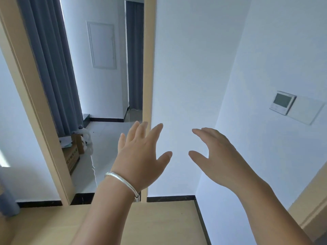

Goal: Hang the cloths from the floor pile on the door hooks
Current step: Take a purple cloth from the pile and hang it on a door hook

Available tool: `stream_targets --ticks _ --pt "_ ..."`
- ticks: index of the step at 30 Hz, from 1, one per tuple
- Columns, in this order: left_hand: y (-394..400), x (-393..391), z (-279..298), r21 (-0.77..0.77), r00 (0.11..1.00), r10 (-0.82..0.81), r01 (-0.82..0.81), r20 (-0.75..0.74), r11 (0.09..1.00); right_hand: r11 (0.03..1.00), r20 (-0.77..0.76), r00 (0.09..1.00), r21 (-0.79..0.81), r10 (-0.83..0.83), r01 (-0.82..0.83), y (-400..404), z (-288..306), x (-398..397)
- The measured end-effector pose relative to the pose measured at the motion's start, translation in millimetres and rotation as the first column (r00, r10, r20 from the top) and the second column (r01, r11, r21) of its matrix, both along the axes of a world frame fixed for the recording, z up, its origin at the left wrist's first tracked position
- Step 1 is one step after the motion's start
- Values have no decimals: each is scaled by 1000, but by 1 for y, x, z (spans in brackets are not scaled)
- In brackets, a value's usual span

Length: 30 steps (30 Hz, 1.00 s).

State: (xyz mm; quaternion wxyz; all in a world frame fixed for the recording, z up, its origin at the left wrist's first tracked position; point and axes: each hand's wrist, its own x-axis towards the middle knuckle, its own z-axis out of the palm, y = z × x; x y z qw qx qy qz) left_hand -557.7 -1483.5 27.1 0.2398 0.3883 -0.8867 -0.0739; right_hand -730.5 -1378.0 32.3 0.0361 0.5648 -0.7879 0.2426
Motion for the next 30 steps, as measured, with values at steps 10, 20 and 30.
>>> stream_targets --ticks 10,20,30 --pt "-109 -19 -17 41 999 10 -8 -45 999 998 46 997 -35 62 -60 -120 -21 -28" --pt "-222 -37 -46 42 960 278 -278 16 960 952 192 933 -25 303 -304 -283 -55 -77" --pt "-278 0 -59 93 732 679 -681 60 726 707 261 685 13 680 -707 -445 -81 -38"
